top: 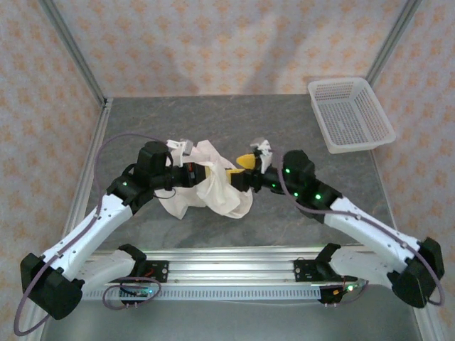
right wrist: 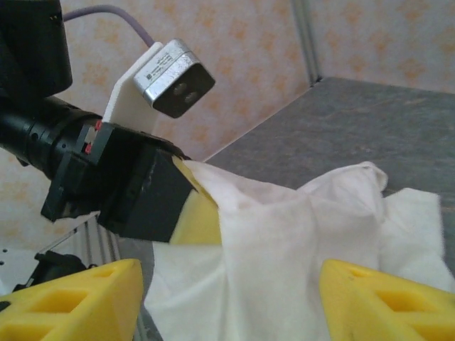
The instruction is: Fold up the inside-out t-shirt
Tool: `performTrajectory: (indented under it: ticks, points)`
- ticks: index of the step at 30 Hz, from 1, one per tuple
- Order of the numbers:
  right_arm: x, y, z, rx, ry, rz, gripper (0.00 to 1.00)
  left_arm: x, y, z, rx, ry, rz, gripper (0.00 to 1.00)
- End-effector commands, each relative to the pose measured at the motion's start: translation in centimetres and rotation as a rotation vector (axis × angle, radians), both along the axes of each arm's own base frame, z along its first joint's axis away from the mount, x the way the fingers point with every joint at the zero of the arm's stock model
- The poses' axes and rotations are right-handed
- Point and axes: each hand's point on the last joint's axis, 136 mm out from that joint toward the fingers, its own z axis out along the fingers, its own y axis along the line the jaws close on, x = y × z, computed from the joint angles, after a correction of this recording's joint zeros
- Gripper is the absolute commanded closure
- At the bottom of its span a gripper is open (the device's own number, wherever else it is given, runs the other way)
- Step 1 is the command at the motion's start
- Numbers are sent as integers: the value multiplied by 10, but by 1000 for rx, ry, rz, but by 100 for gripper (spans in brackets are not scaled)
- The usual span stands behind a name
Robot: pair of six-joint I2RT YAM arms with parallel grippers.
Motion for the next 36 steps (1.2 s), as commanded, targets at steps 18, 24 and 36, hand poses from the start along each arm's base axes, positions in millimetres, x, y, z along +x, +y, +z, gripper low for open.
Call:
performTrajectory:
  ticks: [18,24,36]
  points:
    - [9,7,-18,85,41,-44,100,22,71,-37,108,140,346,86]
    - [-5,-29,-79,4,69,-133,97,29,51,-25,-63,140,259,89]
    - [-29,-35,-73,-170,-33,-132,51,29,33,0,-138,78,152,100]
